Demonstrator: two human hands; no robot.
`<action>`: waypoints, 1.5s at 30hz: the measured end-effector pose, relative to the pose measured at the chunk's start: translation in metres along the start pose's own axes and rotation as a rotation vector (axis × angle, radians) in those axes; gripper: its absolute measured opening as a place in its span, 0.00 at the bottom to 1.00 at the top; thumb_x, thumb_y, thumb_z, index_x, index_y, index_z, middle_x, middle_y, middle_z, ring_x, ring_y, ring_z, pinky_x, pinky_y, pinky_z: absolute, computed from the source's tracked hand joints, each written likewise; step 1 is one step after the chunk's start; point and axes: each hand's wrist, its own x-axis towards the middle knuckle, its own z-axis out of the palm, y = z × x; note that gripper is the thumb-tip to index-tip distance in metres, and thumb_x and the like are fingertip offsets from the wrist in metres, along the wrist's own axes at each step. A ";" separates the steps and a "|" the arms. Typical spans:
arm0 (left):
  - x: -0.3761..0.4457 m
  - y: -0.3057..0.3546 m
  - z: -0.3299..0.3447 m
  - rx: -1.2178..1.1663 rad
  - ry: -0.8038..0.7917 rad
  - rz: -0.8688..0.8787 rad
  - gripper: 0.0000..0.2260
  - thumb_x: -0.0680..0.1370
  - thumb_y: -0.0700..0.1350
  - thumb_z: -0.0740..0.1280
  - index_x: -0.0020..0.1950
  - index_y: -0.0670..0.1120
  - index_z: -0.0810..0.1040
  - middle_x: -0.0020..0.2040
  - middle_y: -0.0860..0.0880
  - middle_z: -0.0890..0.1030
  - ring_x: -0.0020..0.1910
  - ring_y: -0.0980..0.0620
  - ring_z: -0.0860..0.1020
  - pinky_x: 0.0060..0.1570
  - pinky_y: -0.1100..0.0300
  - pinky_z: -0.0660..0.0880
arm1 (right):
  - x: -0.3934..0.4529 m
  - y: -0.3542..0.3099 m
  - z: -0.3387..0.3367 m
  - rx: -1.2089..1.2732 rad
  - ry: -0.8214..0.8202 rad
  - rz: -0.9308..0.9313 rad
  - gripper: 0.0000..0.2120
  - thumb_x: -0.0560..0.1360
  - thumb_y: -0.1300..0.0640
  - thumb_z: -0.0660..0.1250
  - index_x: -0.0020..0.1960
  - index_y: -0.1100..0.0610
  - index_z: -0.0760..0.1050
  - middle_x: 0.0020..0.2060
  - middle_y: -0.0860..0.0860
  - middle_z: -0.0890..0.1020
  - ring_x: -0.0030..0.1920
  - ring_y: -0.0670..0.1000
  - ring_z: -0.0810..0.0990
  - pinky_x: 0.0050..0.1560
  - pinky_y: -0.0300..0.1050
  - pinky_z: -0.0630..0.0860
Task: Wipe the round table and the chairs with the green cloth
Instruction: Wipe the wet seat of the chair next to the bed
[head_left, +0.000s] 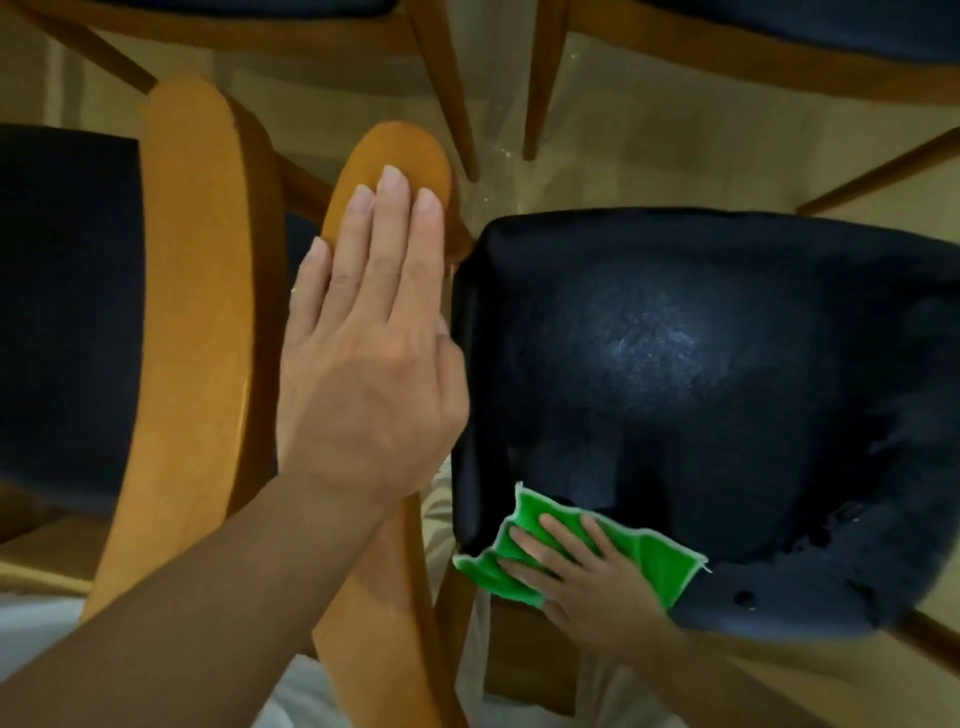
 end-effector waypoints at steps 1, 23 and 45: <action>0.000 0.000 0.001 -0.003 0.002 0.003 0.26 0.80 0.44 0.54 0.77 0.42 0.54 0.77 0.42 0.55 0.77 0.47 0.51 0.74 0.51 0.48 | 0.000 0.023 -0.009 -0.010 0.018 -0.021 0.28 0.75 0.41 0.55 0.75 0.40 0.59 0.76 0.45 0.61 0.76 0.57 0.58 0.74 0.62 0.40; 0.001 0.001 0.001 0.015 -0.014 -0.012 0.28 0.79 0.46 0.54 0.78 0.44 0.50 0.78 0.43 0.53 0.77 0.50 0.47 0.74 0.56 0.43 | -0.018 0.030 -0.006 -0.004 0.078 0.017 0.28 0.74 0.42 0.55 0.74 0.42 0.60 0.74 0.46 0.63 0.72 0.56 0.62 0.74 0.60 0.41; 0.001 0.000 -0.002 0.018 -0.060 -0.010 0.28 0.78 0.46 0.53 0.77 0.43 0.51 0.78 0.43 0.55 0.77 0.49 0.49 0.74 0.50 0.48 | 0.067 0.019 -0.032 0.057 0.057 -0.018 0.28 0.76 0.39 0.56 0.76 0.41 0.59 0.76 0.46 0.60 0.76 0.56 0.53 0.72 0.66 0.48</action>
